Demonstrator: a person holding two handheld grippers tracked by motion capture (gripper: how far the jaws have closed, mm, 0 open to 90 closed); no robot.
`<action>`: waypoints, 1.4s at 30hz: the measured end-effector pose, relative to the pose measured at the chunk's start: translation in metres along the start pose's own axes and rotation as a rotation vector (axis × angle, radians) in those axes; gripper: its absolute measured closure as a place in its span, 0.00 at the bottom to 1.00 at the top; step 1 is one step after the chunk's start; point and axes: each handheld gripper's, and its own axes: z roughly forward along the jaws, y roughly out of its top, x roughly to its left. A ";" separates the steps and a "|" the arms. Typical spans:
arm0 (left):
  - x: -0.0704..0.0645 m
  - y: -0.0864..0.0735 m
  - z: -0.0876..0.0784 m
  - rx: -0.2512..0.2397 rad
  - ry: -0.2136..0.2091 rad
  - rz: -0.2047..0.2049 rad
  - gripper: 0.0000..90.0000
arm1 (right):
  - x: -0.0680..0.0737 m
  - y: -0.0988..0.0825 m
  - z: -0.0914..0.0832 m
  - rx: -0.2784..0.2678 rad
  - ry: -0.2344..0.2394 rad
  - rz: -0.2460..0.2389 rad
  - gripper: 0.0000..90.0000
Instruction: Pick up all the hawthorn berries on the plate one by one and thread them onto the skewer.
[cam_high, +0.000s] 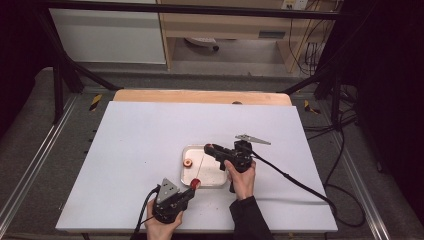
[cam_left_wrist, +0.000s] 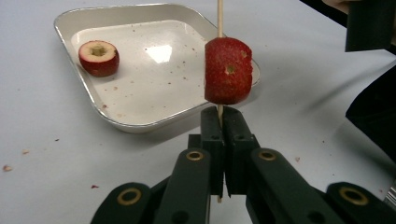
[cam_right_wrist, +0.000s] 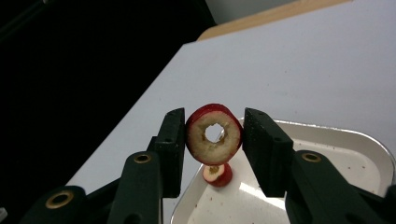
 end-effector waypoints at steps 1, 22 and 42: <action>-0.001 0.000 0.001 0.002 0.000 -0.003 0.98 | 0.000 -0.001 -0.001 -0.020 0.003 0.006 0.67; -0.009 0.009 0.015 -0.007 -0.004 -0.058 0.98 | 0.009 -0.006 -0.010 -0.173 0.073 0.021 0.67; -0.008 0.009 0.014 -0.016 -0.008 -0.076 0.98 | 0.009 -0.010 -0.008 -0.150 0.081 0.017 0.68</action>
